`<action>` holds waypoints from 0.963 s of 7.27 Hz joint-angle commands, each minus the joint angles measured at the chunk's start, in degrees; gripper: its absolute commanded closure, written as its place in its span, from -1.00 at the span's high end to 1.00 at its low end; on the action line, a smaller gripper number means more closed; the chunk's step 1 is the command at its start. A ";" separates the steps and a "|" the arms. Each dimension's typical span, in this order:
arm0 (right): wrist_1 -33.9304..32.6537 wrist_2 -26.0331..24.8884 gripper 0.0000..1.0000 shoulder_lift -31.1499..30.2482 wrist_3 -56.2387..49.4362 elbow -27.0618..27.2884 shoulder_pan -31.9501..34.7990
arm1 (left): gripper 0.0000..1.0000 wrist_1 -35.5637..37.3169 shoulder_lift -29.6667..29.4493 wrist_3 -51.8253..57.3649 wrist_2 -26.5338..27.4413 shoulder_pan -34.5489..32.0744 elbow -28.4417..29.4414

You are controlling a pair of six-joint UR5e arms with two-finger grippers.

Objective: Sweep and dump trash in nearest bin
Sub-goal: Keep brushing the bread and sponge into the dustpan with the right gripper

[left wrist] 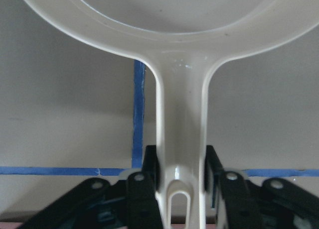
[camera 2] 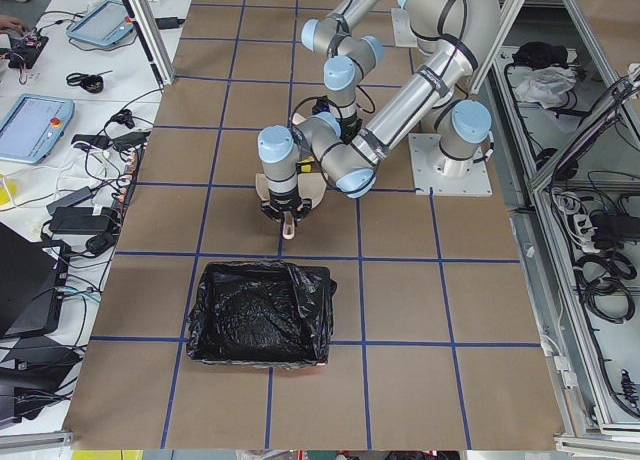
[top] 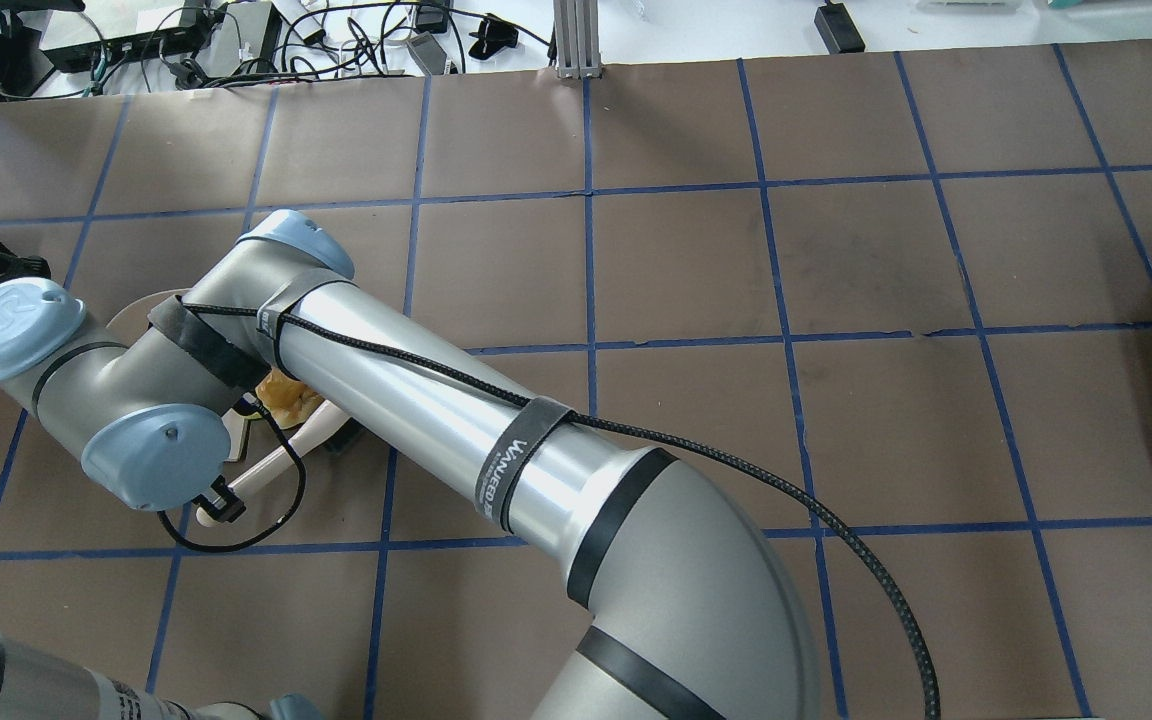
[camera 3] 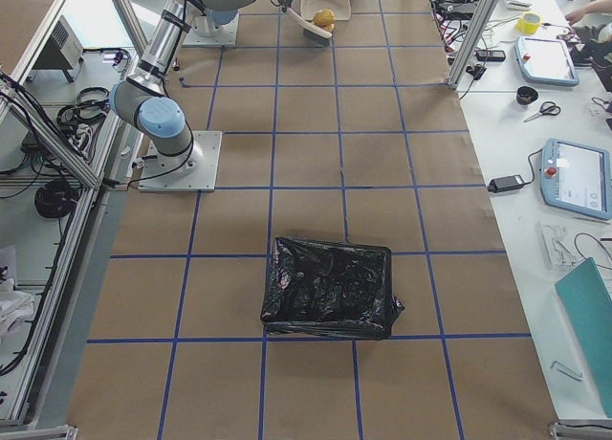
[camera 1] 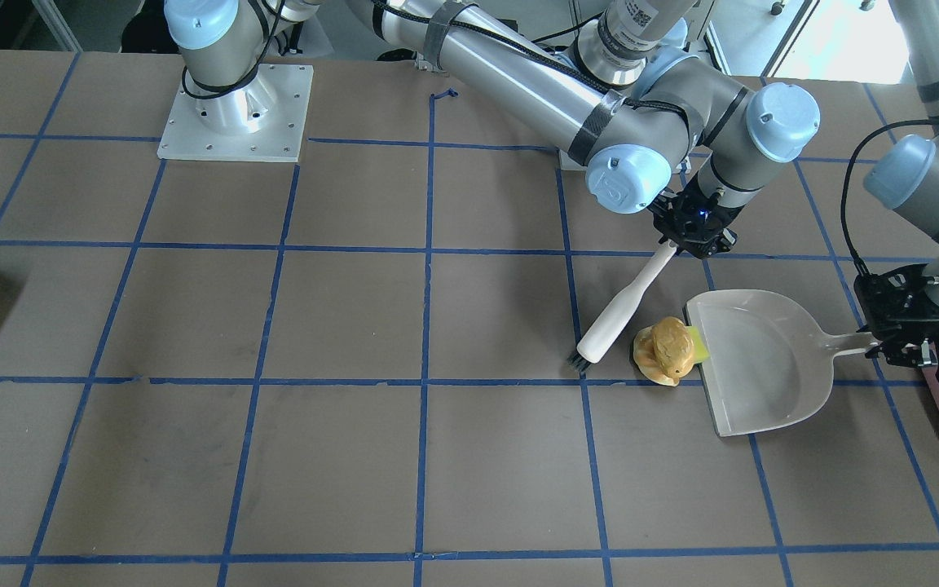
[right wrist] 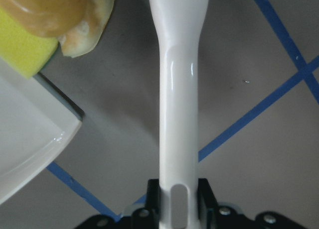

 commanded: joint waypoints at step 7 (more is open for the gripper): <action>-6.14 1.31 -1.00 1.42 -57.40 -0.04 0.26 | -1.00 0.17 0.10 -0.28 0.07 0.00 -0.04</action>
